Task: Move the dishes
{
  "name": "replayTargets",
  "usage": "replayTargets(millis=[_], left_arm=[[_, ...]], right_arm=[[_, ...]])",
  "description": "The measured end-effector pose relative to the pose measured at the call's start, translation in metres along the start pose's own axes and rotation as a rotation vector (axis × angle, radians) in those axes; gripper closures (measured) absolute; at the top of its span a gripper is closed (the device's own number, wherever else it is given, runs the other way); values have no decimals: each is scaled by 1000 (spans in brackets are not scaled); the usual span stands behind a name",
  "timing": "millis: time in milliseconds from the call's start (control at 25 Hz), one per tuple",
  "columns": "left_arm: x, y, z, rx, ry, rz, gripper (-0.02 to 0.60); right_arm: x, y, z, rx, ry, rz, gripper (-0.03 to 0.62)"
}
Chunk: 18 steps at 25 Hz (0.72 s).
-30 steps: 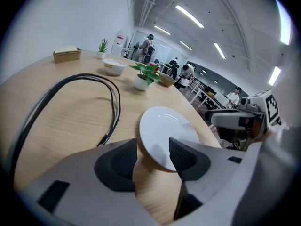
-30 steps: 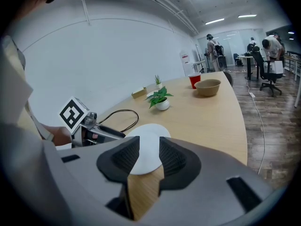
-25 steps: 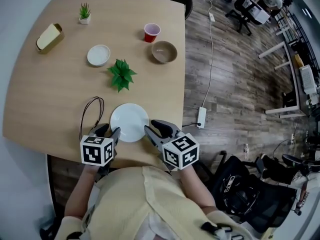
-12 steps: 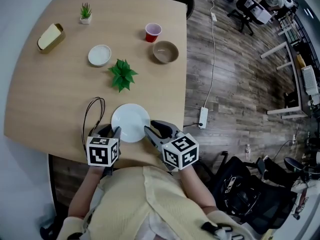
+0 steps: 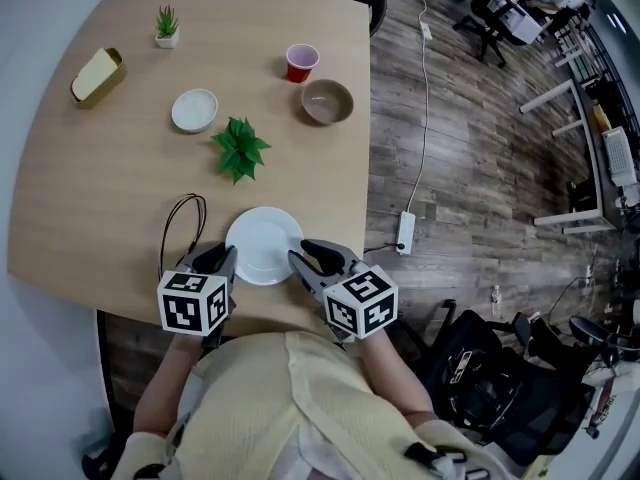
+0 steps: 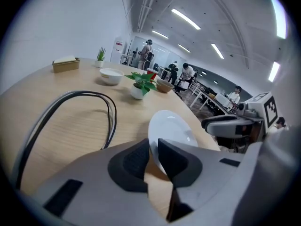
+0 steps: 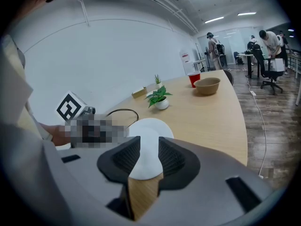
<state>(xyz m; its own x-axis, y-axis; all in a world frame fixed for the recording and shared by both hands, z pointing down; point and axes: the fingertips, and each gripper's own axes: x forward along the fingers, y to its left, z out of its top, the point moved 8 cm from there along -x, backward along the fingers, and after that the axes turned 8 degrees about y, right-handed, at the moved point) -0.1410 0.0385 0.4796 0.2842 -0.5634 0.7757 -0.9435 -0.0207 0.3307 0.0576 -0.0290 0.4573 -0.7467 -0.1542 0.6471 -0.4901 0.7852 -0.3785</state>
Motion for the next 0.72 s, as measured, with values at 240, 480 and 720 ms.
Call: replayTargets(millis=[240,480,720], left_arm=[[-9,-1,9,-19,-40,-71,531],[-23,-13,20,-28,-99,-167,548],[-38,-25,35,-43,-194,-265,557]], right_arm=[[-3,-2,0,11,-10,-1,465],[-3,-1,3,14,-21,7,467],[-6,0,8,20,-45,20,467]])
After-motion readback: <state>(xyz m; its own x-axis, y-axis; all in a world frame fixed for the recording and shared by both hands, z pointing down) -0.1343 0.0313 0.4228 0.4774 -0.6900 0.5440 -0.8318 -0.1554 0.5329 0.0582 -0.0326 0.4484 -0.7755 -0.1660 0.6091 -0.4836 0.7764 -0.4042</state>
